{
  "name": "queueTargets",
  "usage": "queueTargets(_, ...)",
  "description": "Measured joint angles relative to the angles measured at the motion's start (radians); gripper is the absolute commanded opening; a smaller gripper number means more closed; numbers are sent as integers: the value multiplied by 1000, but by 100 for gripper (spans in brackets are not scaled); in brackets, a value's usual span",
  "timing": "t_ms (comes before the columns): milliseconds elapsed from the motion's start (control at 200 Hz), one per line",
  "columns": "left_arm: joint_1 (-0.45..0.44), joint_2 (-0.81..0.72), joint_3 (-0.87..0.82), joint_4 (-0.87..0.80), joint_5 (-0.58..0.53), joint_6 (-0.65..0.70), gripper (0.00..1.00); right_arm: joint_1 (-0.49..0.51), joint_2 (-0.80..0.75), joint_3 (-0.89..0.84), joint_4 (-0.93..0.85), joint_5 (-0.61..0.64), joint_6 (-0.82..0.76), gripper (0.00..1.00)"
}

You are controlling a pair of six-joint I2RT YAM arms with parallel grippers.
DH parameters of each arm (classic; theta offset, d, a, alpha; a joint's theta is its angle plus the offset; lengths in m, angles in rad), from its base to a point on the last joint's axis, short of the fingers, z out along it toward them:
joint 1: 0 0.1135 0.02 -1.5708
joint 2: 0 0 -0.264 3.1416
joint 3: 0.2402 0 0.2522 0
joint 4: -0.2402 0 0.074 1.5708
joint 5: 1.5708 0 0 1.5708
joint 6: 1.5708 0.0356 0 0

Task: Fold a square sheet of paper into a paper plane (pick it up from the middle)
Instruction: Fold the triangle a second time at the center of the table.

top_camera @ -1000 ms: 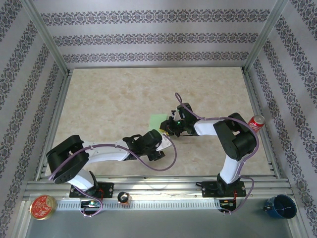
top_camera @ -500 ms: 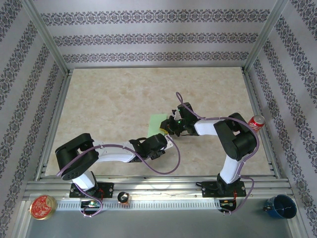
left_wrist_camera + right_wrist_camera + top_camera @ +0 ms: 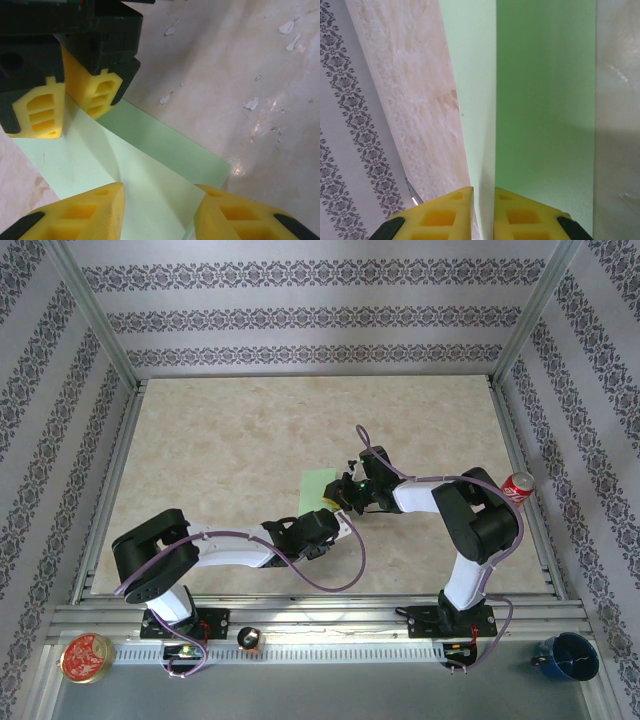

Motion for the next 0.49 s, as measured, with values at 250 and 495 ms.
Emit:
queueTargets(250,0,-52,-11,8,3,-13,20,-6,0,0,0,0,0,18)
queueTargets(495,0,-58,-24,12,7,-27,5,-6,0,0,0,0,0,18)
